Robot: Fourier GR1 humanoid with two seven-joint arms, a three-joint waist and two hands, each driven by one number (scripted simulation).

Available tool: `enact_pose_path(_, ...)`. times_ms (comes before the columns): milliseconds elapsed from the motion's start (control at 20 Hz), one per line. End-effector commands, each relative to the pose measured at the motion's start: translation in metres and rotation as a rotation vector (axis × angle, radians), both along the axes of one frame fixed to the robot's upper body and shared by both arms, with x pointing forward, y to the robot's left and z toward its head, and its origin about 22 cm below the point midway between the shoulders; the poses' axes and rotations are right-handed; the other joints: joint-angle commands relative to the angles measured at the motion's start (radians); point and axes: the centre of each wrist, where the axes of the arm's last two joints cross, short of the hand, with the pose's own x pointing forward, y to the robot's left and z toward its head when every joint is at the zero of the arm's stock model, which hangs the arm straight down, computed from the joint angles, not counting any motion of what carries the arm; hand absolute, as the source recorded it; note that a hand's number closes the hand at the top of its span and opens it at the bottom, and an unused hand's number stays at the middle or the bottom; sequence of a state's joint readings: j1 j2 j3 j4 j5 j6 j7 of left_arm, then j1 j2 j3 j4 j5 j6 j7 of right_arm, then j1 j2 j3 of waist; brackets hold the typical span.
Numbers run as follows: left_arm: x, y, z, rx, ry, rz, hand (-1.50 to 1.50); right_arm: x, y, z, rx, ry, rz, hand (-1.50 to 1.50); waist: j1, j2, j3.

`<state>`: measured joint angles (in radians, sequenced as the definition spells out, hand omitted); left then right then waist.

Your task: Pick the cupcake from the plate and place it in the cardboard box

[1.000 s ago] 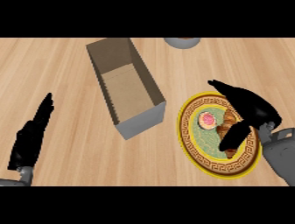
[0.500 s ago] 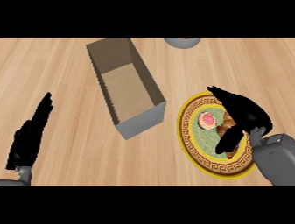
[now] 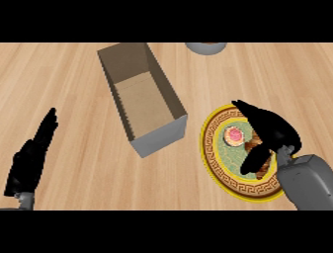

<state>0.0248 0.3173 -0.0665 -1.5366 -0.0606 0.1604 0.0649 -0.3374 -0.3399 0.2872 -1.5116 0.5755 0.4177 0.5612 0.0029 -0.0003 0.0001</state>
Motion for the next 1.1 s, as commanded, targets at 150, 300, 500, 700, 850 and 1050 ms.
enact_pose_path(150, 0.006, -0.013, -0.001, 0.001, -0.022, -0.001, 0.0, -0.003, -0.021, -0.008, 0.0, -0.008, -0.013, -1.5, -0.002, 0.0, 0.0)
enact_pose_path(300, 0.028, 0.002, 0.009, -0.021, 0.002, -0.006, 0.0, 0.011, 0.003, -0.012, 0.001, 0.006, -0.007, -1.5, -0.002, 0.001, 0.0)
enact_pose_path(500, -0.009, -0.007, 0.02, -0.001, -0.011, -0.007, 0.0, 0.002, 0.012, -0.022, 0.026, -0.005, -0.018, -1.5, 0.002, -0.001, 0.0)
enact_pose_path(700, 0.007, -0.008, -0.009, 0.001, 0.009, -0.003, 0.0, 0.022, 0.006, -0.036, 0.01, 0.003, 0.002, -1.5, 0.001, 0.001, 0.0)
enact_pose_path(850, 0.015, -0.014, -0.005, -0.013, 0.012, 0.003, 0.0, 0.005, 0.006, -0.051, -0.024, 0.033, 0.007, -1.5, -0.001, 0.001, 0.0)
enact_pose_path(1050, 0.002, -0.023, -0.009, -0.019, 0.002, 0.0, 0.0, 0.018, 0.019, -0.05, -0.023, 0.061, 0.019, -1.5, 0.001, 0.0, 0.0)
